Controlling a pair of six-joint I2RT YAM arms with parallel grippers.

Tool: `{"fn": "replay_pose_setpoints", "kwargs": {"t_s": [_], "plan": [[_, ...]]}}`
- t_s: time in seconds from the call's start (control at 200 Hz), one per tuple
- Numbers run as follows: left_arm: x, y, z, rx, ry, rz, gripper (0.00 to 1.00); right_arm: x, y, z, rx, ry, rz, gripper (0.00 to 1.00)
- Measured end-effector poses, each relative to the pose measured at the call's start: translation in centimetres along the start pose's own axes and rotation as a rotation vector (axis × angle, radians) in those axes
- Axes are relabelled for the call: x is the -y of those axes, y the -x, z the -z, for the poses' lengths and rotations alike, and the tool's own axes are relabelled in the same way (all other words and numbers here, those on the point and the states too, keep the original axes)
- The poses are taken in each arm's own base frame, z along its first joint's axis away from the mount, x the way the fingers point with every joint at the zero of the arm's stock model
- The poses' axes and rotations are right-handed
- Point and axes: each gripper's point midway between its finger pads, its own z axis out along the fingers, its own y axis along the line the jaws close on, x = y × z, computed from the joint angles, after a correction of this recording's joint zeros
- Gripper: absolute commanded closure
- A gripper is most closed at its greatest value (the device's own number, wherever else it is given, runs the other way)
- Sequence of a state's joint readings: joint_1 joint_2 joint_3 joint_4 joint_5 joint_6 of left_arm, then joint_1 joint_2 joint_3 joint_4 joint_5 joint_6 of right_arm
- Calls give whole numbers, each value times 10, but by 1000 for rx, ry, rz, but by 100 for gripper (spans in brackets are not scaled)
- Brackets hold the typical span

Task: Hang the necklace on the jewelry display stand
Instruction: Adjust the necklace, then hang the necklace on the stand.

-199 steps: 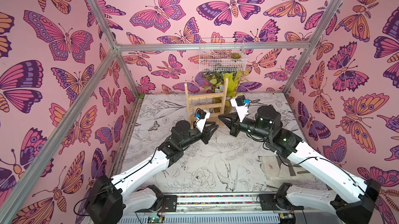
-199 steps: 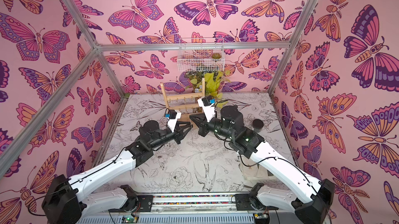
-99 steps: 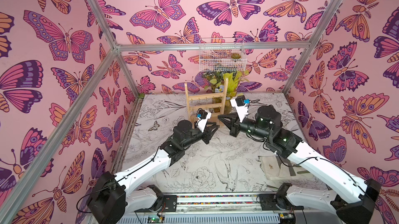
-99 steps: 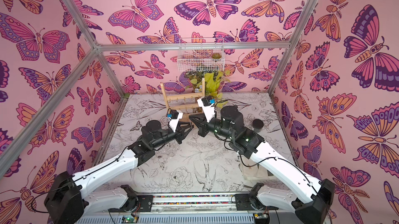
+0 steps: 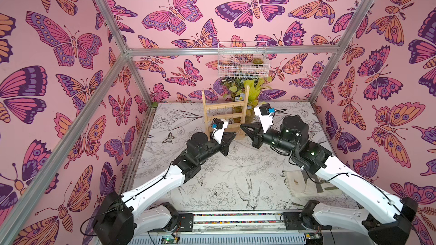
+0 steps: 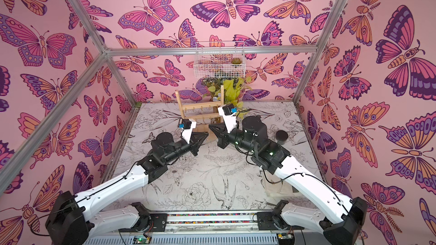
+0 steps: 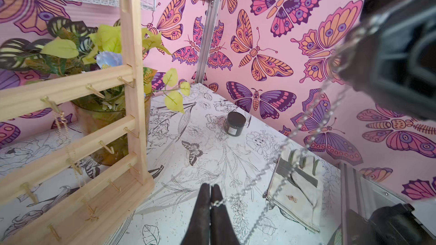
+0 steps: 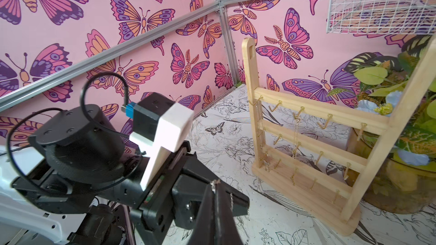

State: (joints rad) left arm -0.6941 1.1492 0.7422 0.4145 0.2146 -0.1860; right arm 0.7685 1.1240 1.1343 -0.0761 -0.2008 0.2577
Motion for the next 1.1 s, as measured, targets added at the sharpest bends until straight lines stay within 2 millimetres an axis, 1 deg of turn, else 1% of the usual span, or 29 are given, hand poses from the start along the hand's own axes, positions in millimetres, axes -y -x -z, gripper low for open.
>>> {"fn": "replay_pose_setpoints", "kwargs": {"t_s": [0.115,0.22,0.436,0.596,0.786,1.011,1.101], "plan": [[-7,3,1,7,46,-8,100,7,-3,-1,-7,-35,10,100],[-14,8,-2,-3,88,-22,100,18,-13,-6,-42,-86,30,100],[-23,28,-14,-5,146,-59,100,46,-37,-18,-124,-211,91,100],[-28,38,-29,-24,167,-88,100,63,-42,-22,-143,-291,135,100],[-36,33,-53,-95,184,-107,99,88,-36,-21,-127,-380,160,100],[-41,35,-73,-143,197,-120,98,128,-14,-12,-56,-470,145,100],[-45,33,-82,-164,204,-127,98,139,-7,-10,-30,-481,136,100]]}}
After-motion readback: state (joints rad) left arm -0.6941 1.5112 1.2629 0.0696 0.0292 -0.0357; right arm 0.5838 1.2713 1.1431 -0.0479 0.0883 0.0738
